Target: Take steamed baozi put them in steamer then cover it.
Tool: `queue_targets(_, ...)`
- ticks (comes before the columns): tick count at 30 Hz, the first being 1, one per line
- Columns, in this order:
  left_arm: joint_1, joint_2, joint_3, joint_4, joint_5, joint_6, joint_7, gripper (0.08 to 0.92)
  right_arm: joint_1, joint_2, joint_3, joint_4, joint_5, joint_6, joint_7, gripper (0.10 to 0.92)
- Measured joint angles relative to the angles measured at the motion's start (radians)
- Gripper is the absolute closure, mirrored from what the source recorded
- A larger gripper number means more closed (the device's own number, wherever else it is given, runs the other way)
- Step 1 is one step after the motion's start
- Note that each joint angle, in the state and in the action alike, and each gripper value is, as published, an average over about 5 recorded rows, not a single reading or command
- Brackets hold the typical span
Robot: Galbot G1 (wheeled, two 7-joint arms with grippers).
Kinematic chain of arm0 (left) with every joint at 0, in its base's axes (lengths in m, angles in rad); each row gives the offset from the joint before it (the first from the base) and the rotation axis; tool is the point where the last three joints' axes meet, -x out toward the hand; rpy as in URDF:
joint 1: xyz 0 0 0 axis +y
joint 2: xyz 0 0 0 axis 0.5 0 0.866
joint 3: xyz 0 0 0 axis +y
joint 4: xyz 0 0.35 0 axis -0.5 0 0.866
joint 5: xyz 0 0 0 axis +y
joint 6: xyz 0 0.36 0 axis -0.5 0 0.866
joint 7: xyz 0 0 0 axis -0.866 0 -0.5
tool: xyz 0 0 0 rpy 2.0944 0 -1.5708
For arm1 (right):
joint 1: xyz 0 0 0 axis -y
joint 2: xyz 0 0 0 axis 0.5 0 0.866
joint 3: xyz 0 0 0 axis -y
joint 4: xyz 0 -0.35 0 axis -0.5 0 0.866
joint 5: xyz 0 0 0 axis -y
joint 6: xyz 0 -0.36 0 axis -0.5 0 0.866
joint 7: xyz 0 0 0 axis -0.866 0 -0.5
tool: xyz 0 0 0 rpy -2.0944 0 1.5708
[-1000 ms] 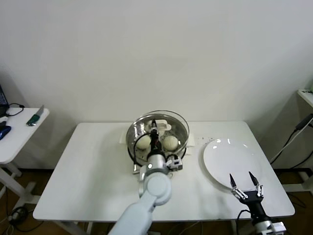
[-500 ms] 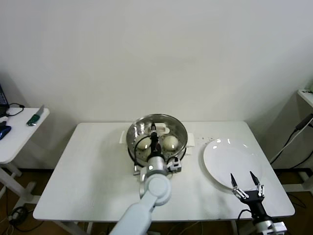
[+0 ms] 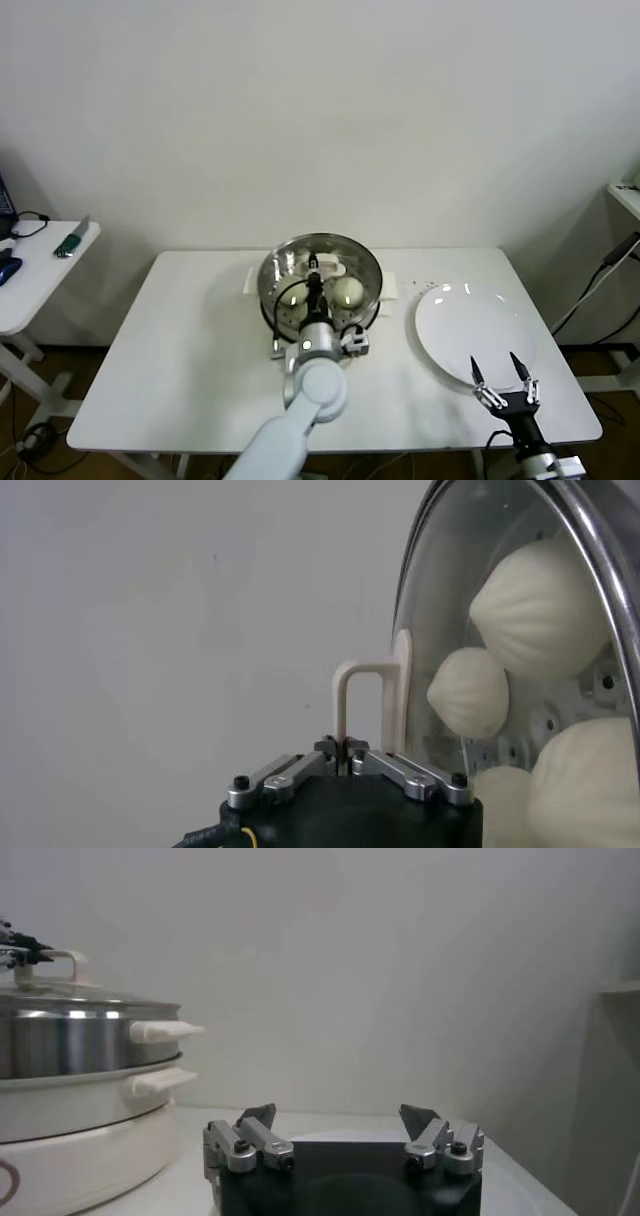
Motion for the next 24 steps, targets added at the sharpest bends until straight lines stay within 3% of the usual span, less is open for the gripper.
queue_targets(4, 0.003, 0.006, 0.004, -0.007, -0.004, 0.001, 0.002, 0.829, 0.000, 0.001, -0.001, 0.001, 0.000, -0.001, 0.000, 0.203)
queue_targets(14, -0.013, 0.043, 0.034, -0.051, -0.066, 0.002, 0.012, 0.544, 0.009, -0.001, -0.003, -0.002, -0.002, -0.009, -0.002, 0.203)
queue_targets(24, 0.023, 0.126, 0.050, -0.174, -0.193, 0.002, 0.003, 0.258, 0.020, 0.000, -0.011, -0.011, -0.003, -0.026, -0.005, 0.203)
